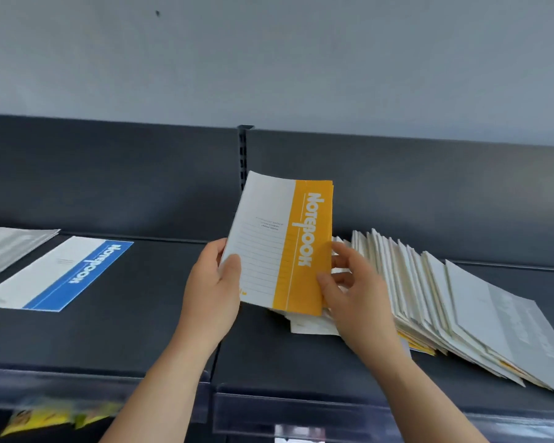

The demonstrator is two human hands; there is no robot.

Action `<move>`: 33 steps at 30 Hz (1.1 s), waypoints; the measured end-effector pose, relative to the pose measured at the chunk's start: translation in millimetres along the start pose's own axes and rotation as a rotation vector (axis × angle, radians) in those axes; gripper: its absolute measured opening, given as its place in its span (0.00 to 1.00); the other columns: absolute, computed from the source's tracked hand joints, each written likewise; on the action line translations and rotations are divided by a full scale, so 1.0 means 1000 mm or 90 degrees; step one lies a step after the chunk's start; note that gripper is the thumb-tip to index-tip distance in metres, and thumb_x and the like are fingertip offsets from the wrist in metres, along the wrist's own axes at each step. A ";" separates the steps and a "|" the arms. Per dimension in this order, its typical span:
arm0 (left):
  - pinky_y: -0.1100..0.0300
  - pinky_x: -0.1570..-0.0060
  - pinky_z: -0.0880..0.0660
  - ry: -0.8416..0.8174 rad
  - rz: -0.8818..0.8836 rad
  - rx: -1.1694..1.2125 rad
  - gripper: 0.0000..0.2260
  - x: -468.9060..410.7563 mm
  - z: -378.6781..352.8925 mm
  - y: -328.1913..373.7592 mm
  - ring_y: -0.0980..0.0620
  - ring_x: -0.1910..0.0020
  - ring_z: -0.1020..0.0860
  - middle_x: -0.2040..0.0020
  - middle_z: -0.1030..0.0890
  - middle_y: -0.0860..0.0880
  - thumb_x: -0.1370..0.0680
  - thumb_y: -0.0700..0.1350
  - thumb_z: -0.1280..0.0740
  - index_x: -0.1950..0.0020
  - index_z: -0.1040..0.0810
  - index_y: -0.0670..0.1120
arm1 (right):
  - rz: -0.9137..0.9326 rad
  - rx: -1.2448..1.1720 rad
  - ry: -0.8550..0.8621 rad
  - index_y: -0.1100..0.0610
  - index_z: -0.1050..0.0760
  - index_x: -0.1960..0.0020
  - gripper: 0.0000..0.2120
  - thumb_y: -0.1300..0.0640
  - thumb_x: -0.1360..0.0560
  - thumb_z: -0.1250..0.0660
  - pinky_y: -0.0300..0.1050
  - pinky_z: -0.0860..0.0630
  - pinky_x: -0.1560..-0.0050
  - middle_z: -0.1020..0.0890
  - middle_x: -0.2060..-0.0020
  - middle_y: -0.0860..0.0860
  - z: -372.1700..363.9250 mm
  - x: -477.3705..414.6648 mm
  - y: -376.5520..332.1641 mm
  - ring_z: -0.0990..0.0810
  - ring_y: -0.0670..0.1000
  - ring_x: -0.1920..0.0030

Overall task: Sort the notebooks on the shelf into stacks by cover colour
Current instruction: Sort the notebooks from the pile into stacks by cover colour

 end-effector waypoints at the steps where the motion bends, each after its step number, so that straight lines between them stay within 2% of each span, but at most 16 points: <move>1: 0.75 0.66 0.27 0.006 0.006 -0.012 0.10 -0.005 0.015 -0.006 0.66 0.53 0.23 0.50 0.21 0.61 0.19 0.42 0.43 0.42 0.28 0.54 | 0.001 -0.006 -0.013 0.42 0.32 0.39 0.17 0.58 0.24 0.35 0.29 0.25 0.65 0.24 0.54 0.37 -0.017 0.001 -0.005 0.22 0.39 0.56; 5: 0.74 0.70 0.28 0.003 0.034 -0.079 0.11 -0.023 0.075 -0.031 0.63 0.52 0.23 0.50 0.22 0.62 0.21 0.40 0.41 0.43 0.29 0.54 | 0.003 0.012 -0.089 0.38 0.32 0.45 0.16 0.59 0.23 0.37 0.32 0.24 0.66 0.23 0.56 0.38 -0.089 0.004 -0.019 0.22 0.39 0.58; 7: 0.73 0.71 0.29 -0.004 0.047 -0.123 0.10 -0.032 0.103 -0.048 0.62 0.52 0.24 0.50 0.23 0.60 0.20 0.41 0.41 0.43 0.29 0.54 | 0.021 0.066 -0.119 0.36 0.33 0.49 0.16 0.59 0.23 0.38 0.33 0.24 0.62 0.22 0.55 0.39 -0.123 0.005 -0.025 0.22 0.39 0.58; 11: 0.72 0.69 0.29 -0.030 0.051 -0.194 0.09 -0.051 0.147 -0.082 0.59 0.52 0.24 0.47 0.23 0.58 0.20 0.44 0.39 0.41 0.29 0.55 | -0.005 0.155 -0.144 0.46 0.28 0.48 0.07 0.57 0.23 0.39 0.43 0.21 0.55 0.22 0.54 0.43 -0.180 0.005 -0.023 0.22 0.43 0.57; 15: 0.71 0.66 0.29 -0.085 0.046 -0.275 0.11 -0.070 0.169 -0.116 0.56 0.48 0.24 0.43 0.23 0.54 0.20 0.46 0.37 0.38 0.27 0.51 | -0.041 0.211 -0.148 0.49 0.28 0.45 0.08 0.57 0.22 0.40 0.45 0.21 0.54 0.23 0.53 0.46 -0.219 0.006 -0.015 0.23 0.45 0.55; 21: 0.69 0.61 0.27 -0.124 0.030 -0.367 0.12 -0.087 0.173 -0.143 0.54 0.49 0.27 0.43 0.27 0.49 0.21 0.48 0.37 0.37 0.27 0.48 | -0.056 0.330 -0.161 0.54 0.30 0.49 0.05 0.56 0.21 0.44 0.44 0.26 0.56 0.27 0.55 0.50 -0.242 0.010 -0.007 0.25 0.50 0.57; 25: 0.65 0.56 0.25 -0.107 0.045 -0.402 0.14 -0.087 0.170 -0.148 0.53 0.48 0.29 0.46 0.32 0.50 0.21 0.48 0.36 0.38 0.29 0.45 | -0.068 0.387 -0.166 0.54 0.29 0.39 0.12 0.52 0.20 0.44 0.46 0.27 0.44 0.29 0.44 0.49 -0.242 0.012 -0.004 0.27 0.54 0.46; 29: 0.63 0.49 0.26 -0.090 0.053 -0.438 0.18 -0.082 0.170 -0.143 0.51 0.39 0.32 0.39 0.33 0.47 0.21 0.48 0.35 0.34 0.33 0.44 | -0.039 0.425 -0.147 0.54 0.27 0.37 0.15 0.50 0.20 0.43 0.44 0.31 0.39 0.28 0.40 0.49 -0.241 0.014 -0.005 0.28 0.51 0.43; 33: 0.62 0.45 0.27 -0.104 0.000 -0.547 0.15 -0.080 0.171 -0.137 0.51 0.40 0.32 0.40 0.30 0.47 0.21 0.52 0.39 0.38 0.29 0.46 | -0.016 0.425 -0.122 0.53 0.25 0.37 0.15 0.51 0.21 0.42 0.41 0.30 0.40 0.26 0.42 0.48 -0.240 0.014 -0.011 0.28 0.48 0.43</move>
Point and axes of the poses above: each hand's wrist, its own x-axis away from the middle knuckle, its own z-axis out of the back of the hand, y = z × x, the point moved 4 cm from there along -x, towards the middle knuckle
